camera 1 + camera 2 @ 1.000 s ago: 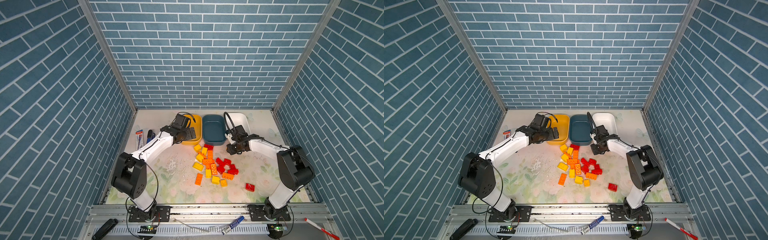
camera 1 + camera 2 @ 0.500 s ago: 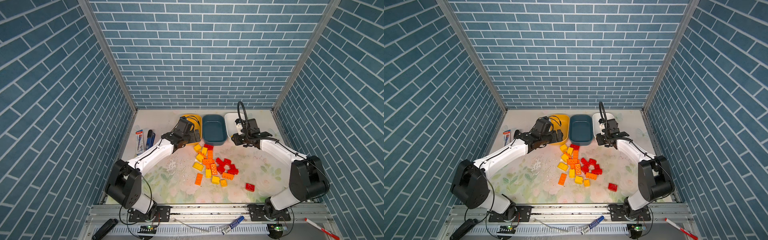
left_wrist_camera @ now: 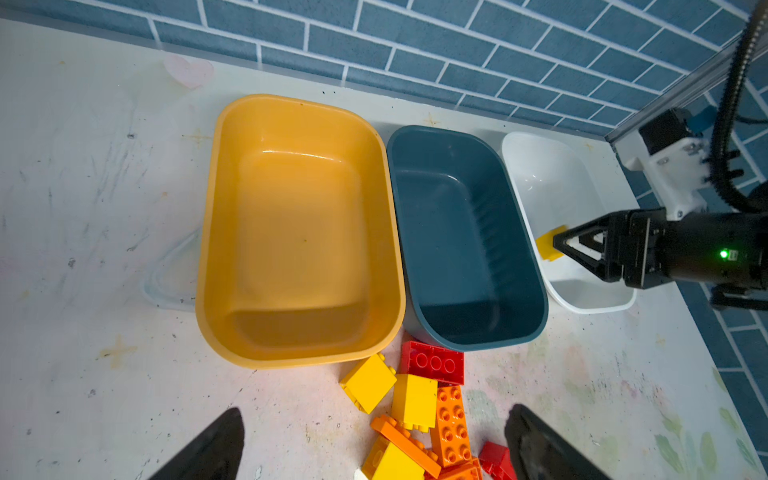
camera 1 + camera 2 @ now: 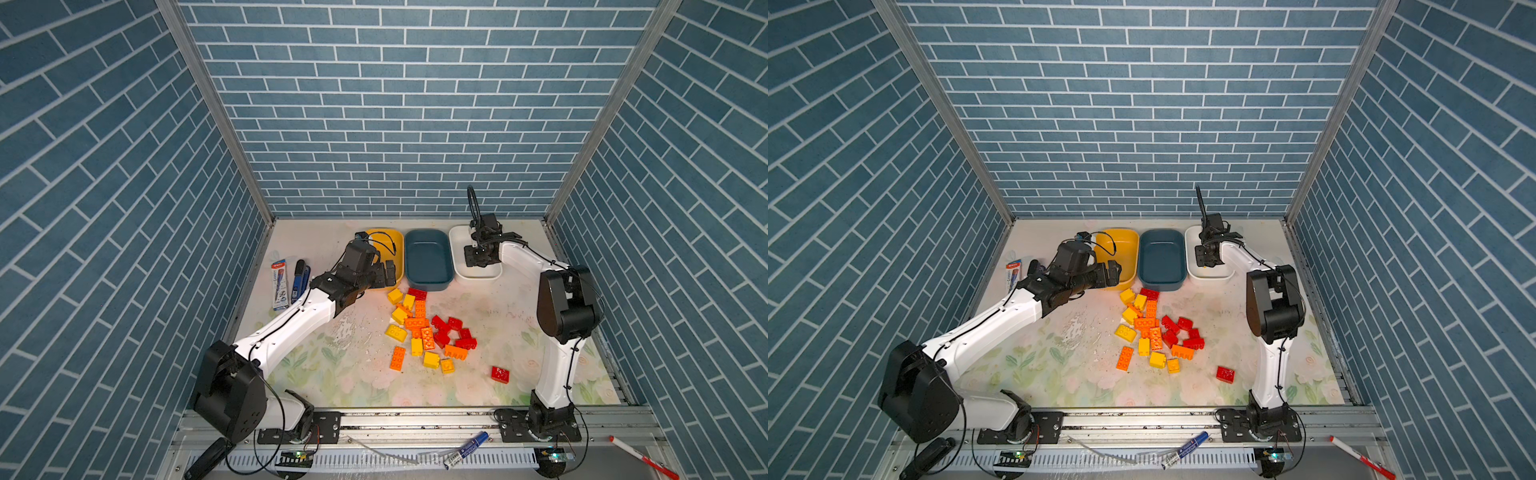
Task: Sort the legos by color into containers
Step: 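Carry the yellow brick into the white tub and release it, then move the right gripper to the lone red brick nearest the robot and grasp it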
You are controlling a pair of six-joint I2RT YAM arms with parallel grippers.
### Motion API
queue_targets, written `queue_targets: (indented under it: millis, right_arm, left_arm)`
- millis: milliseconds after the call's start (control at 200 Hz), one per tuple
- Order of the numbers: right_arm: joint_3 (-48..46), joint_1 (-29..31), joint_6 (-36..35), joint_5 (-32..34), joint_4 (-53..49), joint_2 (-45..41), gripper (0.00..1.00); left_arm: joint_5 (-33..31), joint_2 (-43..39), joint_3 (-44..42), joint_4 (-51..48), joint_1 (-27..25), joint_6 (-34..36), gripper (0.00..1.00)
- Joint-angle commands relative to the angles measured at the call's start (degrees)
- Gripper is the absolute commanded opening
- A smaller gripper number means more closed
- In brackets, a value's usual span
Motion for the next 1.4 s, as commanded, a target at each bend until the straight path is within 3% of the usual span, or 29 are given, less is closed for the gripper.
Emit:
queue_targets:
  millis: [0,110,300,310,325,345,500,695,890,990,1160,1395]
  right_arm:
    - [2.42,0.32,1.57,0.52,-4.30,-2.62,0.58]
    - [-4.66,0.78,4.37,0.99,-4.07,-9.50,0.64]
    - [-24.07,3.75,10.79,3.02,-5.66,-29.58,0.72]
    - [-24.96,3.93,11.32,3.12,-6.28,-30.46,0.76]
    - [-26.30,4.11,12.14,3.34,-7.13,-32.33,0.93]
    - [-27.98,4.33,13.33,3.48,-8.32,-34.54,0.99]
    - [-40.45,5.41,23.93,3.44,-19.32,-51.82,0.99]
    - [-51.98,5.86,37.32,-6.68,-30.35,-66.23,0.99]
    - [-55.63,7.20,40.12,-12.40,-34.72,-69.06,0.98]
    - [-56.14,8.45,41.45,-10.91,-36.20,-67.79,0.98]
    - [-57.83,9.81,42.52,-12.40,-29.43,-64.90,0.91]
    - [-57.87,13.38,43.29,-5.47,-27.06,-59.18,0.81]
  left_arm:
    - [1.45,-0.98,-1.49,1.59,-0.47,0.76,0.99]
    - [1.63,-0.68,-1.33,1.44,-1.32,0.98,0.99]
    - [1.45,-1.33,-0.40,2.78,-4.07,1.72,0.99]
    - [1.45,-1.34,-0.46,2.96,-4.15,1.81,0.99]
    - [1.45,-1.41,-0.48,3.23,-4.25,1.81,0.99]
    - [1.38,-1.64,-0.63,3.58,-4.46,1.88,0.99]
    - [1.22,-2.71,-1.84,5.90,-5.09,1.90,0.99]
    - [0.85,-4.11,-3.24,6.46,-5.24,1.90,0.99]
    - [0.33,-4.69,-4.31,6.73,-5.28,1.38,0.99]
    - [0.22,-4.52,-4.77,7.25,-5.38,0.68,0.99]
    - [0.13,-4.27,-5.27,7.44,-5.40,-0.21,0.99]
    - [-1.01,-4.38,-5.18,5.86,-5.34,0.14,0.99]
